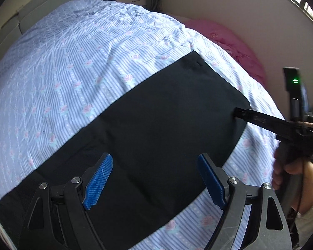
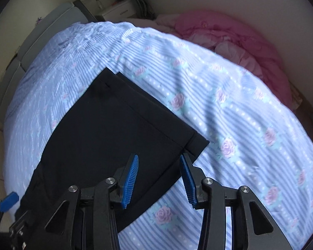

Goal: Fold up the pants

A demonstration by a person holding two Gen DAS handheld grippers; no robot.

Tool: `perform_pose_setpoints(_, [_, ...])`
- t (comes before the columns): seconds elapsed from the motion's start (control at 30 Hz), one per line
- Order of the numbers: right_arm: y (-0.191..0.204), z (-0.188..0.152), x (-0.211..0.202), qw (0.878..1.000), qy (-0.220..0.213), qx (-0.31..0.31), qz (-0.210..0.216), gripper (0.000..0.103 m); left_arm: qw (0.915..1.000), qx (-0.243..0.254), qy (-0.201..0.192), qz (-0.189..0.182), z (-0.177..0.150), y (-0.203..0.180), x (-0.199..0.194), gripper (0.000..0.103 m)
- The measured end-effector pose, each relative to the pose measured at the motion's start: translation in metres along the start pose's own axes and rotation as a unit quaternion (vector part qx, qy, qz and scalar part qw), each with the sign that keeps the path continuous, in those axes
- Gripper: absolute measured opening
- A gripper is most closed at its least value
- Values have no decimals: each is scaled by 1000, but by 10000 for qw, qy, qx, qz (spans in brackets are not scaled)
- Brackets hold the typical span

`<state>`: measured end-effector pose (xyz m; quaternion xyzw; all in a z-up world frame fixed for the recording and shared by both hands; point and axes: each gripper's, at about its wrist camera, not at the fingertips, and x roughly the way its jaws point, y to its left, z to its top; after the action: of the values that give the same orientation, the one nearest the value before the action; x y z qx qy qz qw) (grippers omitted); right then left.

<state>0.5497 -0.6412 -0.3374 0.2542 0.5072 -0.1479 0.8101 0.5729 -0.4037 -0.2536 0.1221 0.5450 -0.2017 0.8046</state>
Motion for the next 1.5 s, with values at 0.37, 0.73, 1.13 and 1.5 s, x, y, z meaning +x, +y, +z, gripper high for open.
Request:
perform_pose_setpoints(0.37, [-5, 9, -5, 9997, -107, 203, -34, 2, 9982, -479, 308, -171, -23, 21, -4, 84])
perform_pose_setpoints(0.73, [4, 7, 4, 9921, -79, -391, -1185, 2, 9974, -629, 355, -39, -71, 33, -28, 84])
perform_pose_setpoints(1.13, [111, -63, -129, 9744, -838, -1884, -900, 53, 9882, -1502, -166, 242, -157, 130, -112, 84])
perform_pose_setpoints(1.5, [244, -270, -179, 9526, 120, -2982, 595, 54, 9533, -2797, 69, 1137, -347, 263, -190, 84])
